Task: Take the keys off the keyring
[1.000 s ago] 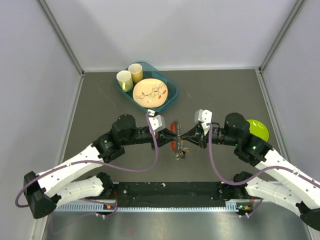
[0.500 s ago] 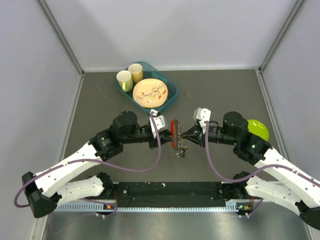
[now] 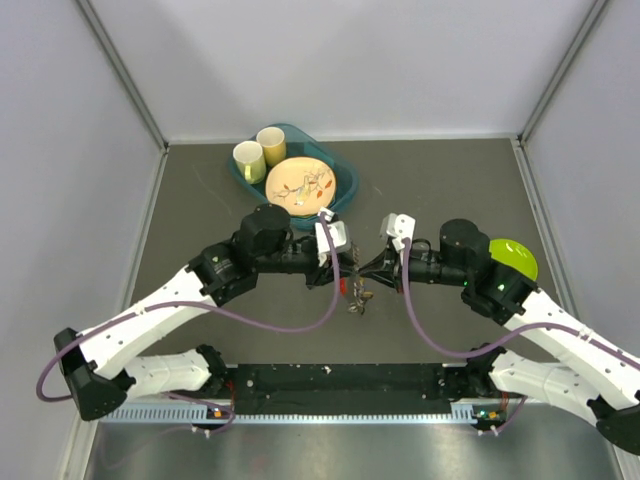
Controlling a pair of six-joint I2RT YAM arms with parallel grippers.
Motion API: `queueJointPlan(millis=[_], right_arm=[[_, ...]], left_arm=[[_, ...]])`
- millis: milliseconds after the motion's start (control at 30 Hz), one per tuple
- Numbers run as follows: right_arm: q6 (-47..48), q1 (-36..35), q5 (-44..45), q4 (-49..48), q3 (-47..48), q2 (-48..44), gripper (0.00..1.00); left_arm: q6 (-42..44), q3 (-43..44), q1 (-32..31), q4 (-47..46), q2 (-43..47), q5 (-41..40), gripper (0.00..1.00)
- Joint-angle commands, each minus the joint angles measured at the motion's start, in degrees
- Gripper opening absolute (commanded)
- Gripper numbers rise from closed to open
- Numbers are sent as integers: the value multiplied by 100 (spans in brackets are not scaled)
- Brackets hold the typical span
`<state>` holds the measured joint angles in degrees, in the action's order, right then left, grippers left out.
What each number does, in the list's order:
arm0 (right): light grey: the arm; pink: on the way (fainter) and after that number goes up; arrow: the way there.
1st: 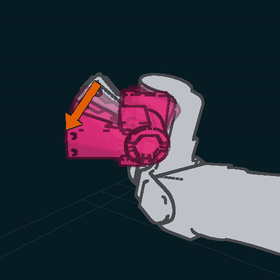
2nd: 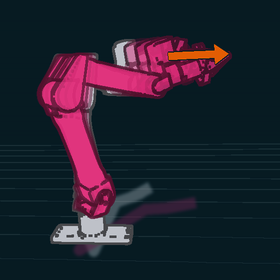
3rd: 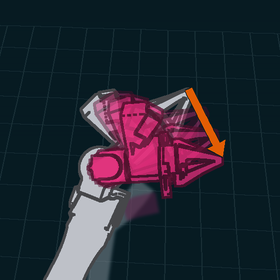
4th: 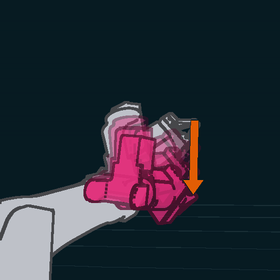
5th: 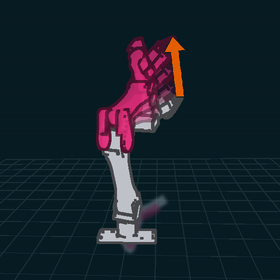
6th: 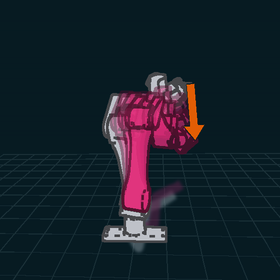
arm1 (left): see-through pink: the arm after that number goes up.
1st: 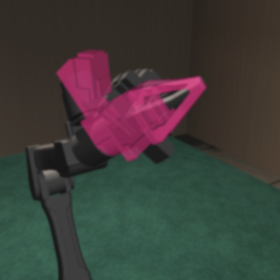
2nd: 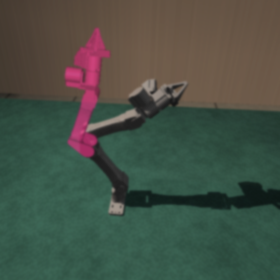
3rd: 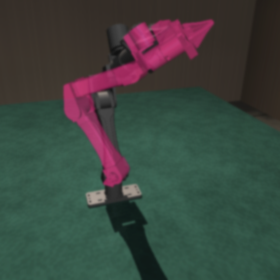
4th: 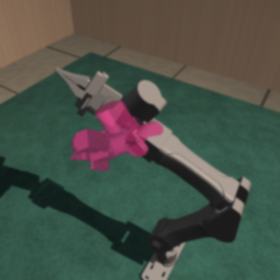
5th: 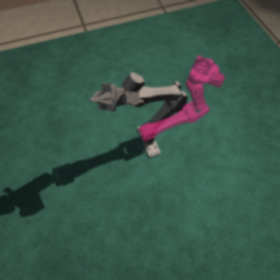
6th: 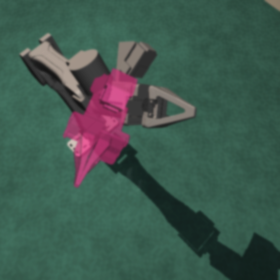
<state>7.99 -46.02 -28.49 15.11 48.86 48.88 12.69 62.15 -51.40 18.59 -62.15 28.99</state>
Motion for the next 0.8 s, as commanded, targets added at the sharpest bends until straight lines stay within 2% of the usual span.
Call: queueJointPlan(millis=[0,567,767], right_arm=[[89,-30,-139,-211,370,-11,0],[54,-30,-174,-219,396,7,0],[45,-30,-157,-219,414,34,0]], left_arm=[[295,411,-2,303,-122,159,29],[621,676,7,725,-447,273,23],[638,737,7,769,-561,388,18]])
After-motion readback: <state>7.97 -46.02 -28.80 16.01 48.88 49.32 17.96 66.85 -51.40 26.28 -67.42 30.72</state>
